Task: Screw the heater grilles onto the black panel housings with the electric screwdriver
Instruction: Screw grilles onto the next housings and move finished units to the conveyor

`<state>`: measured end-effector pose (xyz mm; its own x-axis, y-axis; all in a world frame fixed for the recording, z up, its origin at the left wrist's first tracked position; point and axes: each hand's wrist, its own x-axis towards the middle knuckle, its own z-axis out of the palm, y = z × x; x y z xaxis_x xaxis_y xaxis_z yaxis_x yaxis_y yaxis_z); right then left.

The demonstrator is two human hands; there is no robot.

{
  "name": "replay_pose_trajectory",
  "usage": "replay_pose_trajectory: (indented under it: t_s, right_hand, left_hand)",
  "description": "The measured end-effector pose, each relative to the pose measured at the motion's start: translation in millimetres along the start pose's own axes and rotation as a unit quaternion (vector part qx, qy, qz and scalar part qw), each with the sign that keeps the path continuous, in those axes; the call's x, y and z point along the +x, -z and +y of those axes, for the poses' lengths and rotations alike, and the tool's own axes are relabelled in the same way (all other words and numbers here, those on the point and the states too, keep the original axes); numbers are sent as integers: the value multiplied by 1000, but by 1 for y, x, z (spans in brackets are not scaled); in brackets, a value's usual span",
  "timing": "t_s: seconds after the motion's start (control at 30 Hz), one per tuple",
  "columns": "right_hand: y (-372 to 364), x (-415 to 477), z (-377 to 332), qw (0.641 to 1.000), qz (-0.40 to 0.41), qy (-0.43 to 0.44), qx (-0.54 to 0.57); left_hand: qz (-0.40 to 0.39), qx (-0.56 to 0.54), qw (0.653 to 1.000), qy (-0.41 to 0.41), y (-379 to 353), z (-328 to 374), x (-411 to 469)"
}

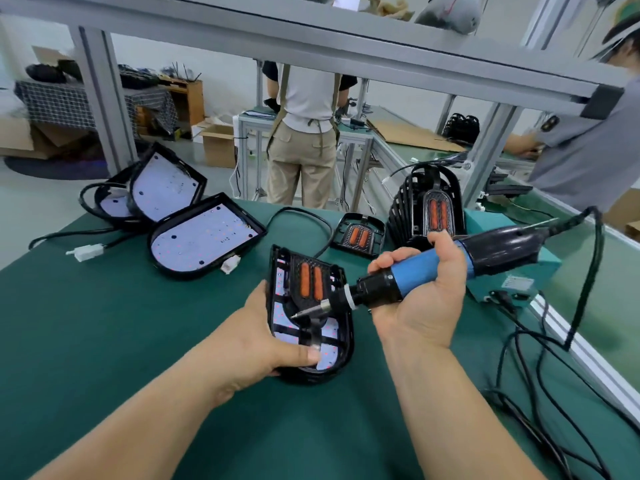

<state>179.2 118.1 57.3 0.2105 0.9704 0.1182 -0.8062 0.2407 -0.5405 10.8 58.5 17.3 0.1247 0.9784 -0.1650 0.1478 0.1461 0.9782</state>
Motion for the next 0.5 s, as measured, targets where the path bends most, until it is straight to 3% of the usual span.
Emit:
replay_pose_trajectory:
  t_s: [0.23, 0.5]
  right_hand:
    - [-2, -1, -3, 998, -23, 49, -38]
    - [0, -1, -7, 997, -32, 59, -29]
  left_hand:
    - [-1, 25, 995, -93, -4, -5, 2]
    - [11, 94, 989, -116, -5, -4, 3]
